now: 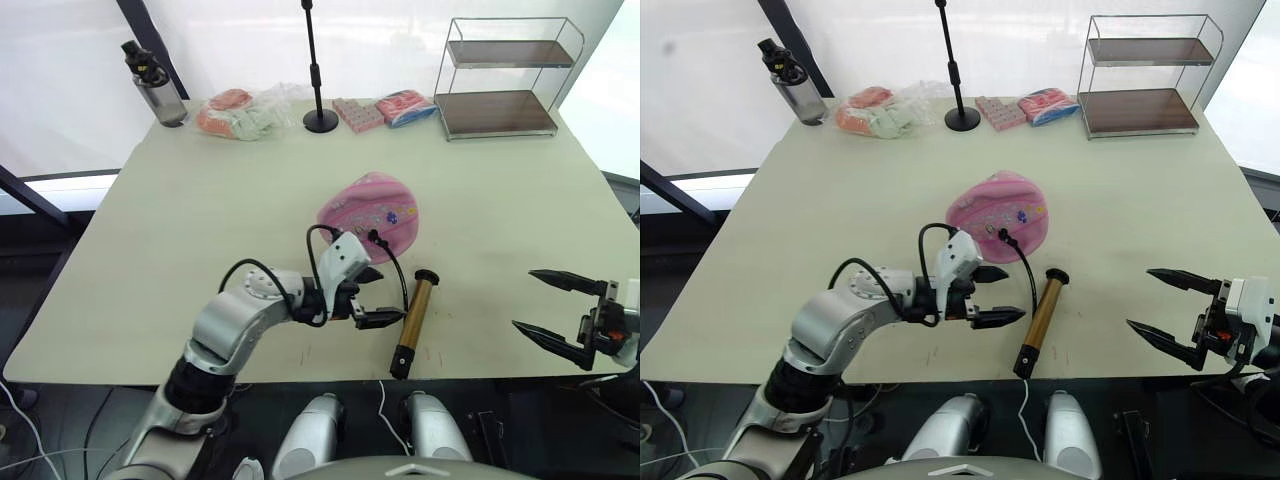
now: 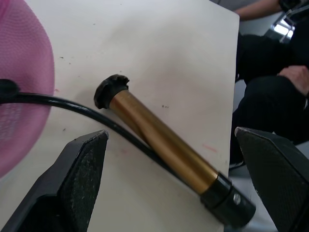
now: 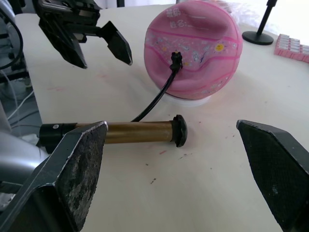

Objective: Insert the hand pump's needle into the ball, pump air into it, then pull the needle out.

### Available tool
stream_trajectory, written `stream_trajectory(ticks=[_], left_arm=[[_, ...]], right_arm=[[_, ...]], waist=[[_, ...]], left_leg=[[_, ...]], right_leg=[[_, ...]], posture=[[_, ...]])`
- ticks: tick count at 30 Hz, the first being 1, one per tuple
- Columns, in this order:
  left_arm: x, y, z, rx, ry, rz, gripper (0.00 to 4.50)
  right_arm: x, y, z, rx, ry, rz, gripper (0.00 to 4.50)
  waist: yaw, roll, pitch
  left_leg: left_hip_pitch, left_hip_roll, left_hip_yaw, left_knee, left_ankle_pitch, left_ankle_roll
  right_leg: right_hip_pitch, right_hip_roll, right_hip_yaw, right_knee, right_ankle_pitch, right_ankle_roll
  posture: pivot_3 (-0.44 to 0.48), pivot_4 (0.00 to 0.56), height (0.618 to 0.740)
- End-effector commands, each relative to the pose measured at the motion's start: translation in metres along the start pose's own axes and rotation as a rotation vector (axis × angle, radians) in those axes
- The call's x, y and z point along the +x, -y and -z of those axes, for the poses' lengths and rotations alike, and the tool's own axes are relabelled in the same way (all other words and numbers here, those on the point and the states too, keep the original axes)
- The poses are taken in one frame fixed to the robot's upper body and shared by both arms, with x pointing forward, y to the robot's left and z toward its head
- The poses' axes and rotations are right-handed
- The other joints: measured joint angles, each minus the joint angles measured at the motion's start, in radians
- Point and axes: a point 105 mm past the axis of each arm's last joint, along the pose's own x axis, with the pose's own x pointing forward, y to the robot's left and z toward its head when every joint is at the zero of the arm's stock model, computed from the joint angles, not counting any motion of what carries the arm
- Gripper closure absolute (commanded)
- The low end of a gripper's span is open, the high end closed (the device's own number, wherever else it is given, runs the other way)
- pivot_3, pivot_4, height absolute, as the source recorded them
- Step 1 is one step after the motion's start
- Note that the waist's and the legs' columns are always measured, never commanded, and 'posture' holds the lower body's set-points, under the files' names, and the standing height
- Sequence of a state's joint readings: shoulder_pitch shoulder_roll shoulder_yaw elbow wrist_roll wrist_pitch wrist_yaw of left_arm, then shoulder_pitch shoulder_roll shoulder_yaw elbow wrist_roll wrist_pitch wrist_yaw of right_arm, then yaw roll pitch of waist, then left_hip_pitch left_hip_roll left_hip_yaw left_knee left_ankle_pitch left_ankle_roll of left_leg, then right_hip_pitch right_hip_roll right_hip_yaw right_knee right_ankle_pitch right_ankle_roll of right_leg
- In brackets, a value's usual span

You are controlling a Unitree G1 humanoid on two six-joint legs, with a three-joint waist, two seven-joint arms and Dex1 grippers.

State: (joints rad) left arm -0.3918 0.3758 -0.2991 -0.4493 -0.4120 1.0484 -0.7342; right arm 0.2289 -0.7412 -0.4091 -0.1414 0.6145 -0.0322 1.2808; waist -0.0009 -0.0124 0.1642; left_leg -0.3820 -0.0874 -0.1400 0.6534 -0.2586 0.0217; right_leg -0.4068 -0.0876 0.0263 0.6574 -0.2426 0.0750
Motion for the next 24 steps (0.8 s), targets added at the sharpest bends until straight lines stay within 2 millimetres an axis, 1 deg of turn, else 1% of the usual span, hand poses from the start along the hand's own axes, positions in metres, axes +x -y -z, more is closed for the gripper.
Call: stream_trajectory(ticks=[1,3,6,9,13,21,24], left_arm=[[0.012,0.020,0.001,-0.006,-0.056,0.038,0.02],[0.016,0.019,0.008,-0.028,-0.115,0.013,0.02],[0.021,0.013,0.015,-0.008,-0.182,-0.027,0.02],[0.027,0.016,0.019,-0.018,-0.210,-0.030,0.02],[0.038,0.021,0.029,-0.080,-0.251,-0.041,0.02],[0.056,0.024,0.032,-0.100,-0.273,-0.048,0.02],[0.067,0.022,0.037,-0.085,-0.304,-0.066,0.02]], right_arm=[[-0.002,0.001,-0.006,-0.050,0.014,0.006,0.00],[-0.001,-0.002,-0.005,-0.047,0.016,0.002,0.00],[0.001,-0.005,-0.005,-0.044,0.018,-0.001,0.00],[0.001,-0.006,-0.005,-0.042,0.018,-0.002,0.00],[0.000,-0.010,-0.005,-0.039,0.012,-0.013,0.00],[-0.003,-0.015,-0.005,-0.053,-0.020,-0.055,0.00],[-0.002,-0.015,-0.005,-0.055,-0.016,-0.054,0.00]], waist=[[0.002,0.000,0.000],[0.002,0.000,0.000],[0.003,0.000,0.000],[0.008,0.000,0.000],[0.015,0.000,0.000],[0.015,0.000,0.000],[0.015,0.000,0.000]], left_leg=[[0.000,0.000,0.000,0.000,0.000,0.000],[0.000,0.000,0.000,0.000,0.000,0.000],[0.000,0.000,0.000,0.000,0.000,0.000],[0.000,0.000,0.001,0.000,0.000,0.000],[0.000,0.000,0.002,0.000,0.000,-0.001],[0.000,0.000,0.002,0.000,0.000,0.000],[0.000,0.000,0.002,0.000,0.000,-0.001]], right_leg=[[0.000,0.000,0.000,0.000,0.000,0.000],[0.000,0.000,0.000,0.000,0.000,0.000],[0.000,0.000,0.000,0.000,0.000,0.000],[0.000,0.000,0.000,0.000,0.000,0.000],[0.000,0.000,0.001,0.000,0.000,0.000],[0.000,0.000,0.001,0.000,0.000,0.000],[0.000,0.000,0.001,0.000,0.000,0.000]], posture=[[0.000,0.150,0.740],[0.000,0.150,0.740],[0.000,0.150,0.740],[0.000,0.150,0.740],[0.000,0.150,0.740],[0.000,0.150,0.740],[0.000,0.150,0.740]])
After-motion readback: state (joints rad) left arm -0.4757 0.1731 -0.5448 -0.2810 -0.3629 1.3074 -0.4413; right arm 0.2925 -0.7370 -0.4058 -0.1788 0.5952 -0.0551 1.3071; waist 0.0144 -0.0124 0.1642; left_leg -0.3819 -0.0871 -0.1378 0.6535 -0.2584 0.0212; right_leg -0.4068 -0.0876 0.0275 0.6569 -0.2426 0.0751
